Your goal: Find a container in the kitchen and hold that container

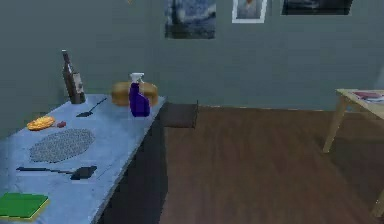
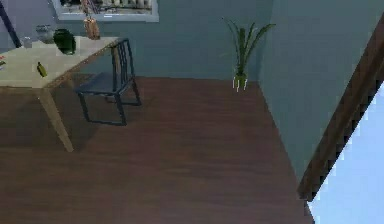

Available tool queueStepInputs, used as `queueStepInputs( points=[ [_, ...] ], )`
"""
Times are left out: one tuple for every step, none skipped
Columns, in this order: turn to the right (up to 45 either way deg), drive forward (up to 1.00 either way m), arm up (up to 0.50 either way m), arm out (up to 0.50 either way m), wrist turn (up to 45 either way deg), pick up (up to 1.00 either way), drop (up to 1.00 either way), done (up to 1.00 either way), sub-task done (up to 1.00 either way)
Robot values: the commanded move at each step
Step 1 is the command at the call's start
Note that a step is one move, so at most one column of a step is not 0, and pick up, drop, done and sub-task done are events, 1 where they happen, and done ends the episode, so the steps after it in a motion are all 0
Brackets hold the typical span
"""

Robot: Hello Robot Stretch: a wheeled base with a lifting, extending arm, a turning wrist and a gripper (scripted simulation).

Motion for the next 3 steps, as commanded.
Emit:
queueStepInputs(
  points=[
    [45.0, 0.0, 0.0, 0.0, 0.0, 0.0, 0.0, 0.0, 0.0],
    [45.0, 0.0, 0.0, 0.0, 0.0, 0.0, 0.0, 0.0, 0.0],
    [45.0, 0.0, 0.0, 0.0, 0.0, 0.0, 0.0, 0.0, 0.0]
  ],
)
